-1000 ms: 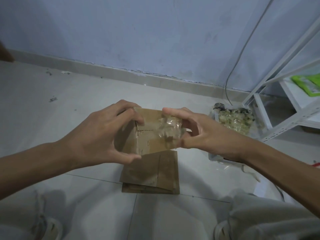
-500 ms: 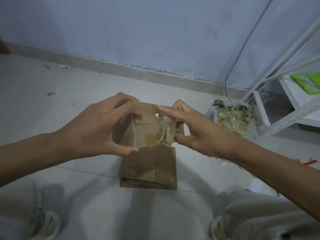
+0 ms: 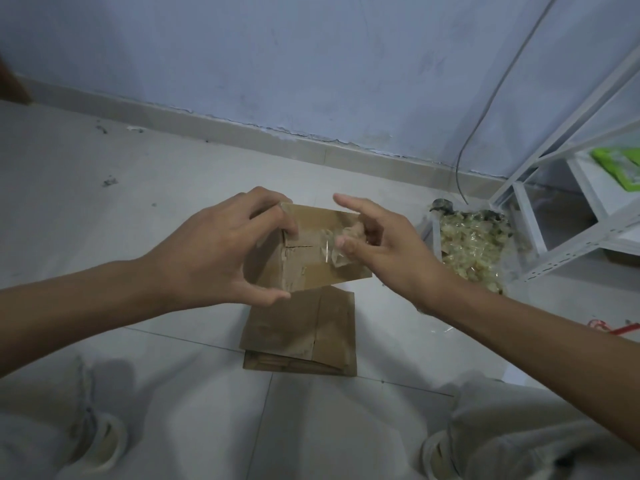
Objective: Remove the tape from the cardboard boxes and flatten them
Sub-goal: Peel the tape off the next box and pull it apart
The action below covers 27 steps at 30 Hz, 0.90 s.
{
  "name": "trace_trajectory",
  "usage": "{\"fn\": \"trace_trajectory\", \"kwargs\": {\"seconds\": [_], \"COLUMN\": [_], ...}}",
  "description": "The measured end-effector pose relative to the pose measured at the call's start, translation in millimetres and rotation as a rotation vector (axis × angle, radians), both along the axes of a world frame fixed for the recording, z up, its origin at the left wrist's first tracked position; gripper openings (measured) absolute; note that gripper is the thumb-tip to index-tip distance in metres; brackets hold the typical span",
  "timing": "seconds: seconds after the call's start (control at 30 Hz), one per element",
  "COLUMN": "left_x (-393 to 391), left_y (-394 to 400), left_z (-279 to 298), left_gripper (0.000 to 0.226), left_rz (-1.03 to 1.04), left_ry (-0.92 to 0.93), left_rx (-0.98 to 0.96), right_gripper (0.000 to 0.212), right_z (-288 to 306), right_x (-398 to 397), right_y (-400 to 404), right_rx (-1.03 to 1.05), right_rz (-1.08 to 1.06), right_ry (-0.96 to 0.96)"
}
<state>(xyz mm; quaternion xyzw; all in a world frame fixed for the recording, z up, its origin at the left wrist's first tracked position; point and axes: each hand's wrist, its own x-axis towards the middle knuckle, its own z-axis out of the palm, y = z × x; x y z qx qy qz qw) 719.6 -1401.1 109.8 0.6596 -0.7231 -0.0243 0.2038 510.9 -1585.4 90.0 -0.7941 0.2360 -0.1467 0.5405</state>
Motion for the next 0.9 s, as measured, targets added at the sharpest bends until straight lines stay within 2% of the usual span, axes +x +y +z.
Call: {"fn": "trace_trajectory", "kwargs": {"seconds": [0.1,0.17,0.27,0.37,0.47,0.6,0.73,0.83,0.9], "left_x": [-0.2,0.3,-0.4,-0.7,1.5,5.7,8.1,8.7,9.5], "left_y": [-5.3,-9.6,-17.4,-24.8,-31.9,-39.6,-42.9,-42.2,-41.6], "left_z": [-3.6,-6.1,-10.6,-13.7,-16.2,-20.6,-23.3,-27.0,-27.1], "left_gripper": [0.072,0.072,0.072,0.071,0.071,0.070,0.070,0.070,0.071], "left_rz": [0.002,0.014,0.027,0.057,0.097,0.149,0.156,0.152,0.150], "left_ry": [-0.021,-0.036,-0.050,-0.036,-0.030,-0.040,-0.058,-0.062,-0.064], "left_rx": [-0.018,-0.030,-0.041,-0.055,-0.057,-0.036,-0.014,0.017,0.030], "right_gripper": [0.033,0.026,0.014,0.022,0.022,0.034,0.025,0.009,0.007], "right_z": [-4.1,-7.9,-16.6,-27.1,-26.2,-21.3,-18.1,-14.2,-15.1], "right_x": [5.2,7.5,15.3,24.4,30.5,40.0,44.7,44.0,42.2], "right_y": [-2.7,-4.0,-5.9,-10.0,-13.4,-4.0,-0.7,-5.3,-10.9], "right_rx": [0.259,0.299,0.168,-0.136,-0.229,-0.199,-0.071,0.079,0.147], "right_rz": [-0.180,-0.271,-0.341,-0.361,-0.366,-0.280,-0.221,-0.324,-0.428], "right_ry": [0.021,0.054,0.060,0.059,0.035,0.066,0.074,0.051,0.070]}}
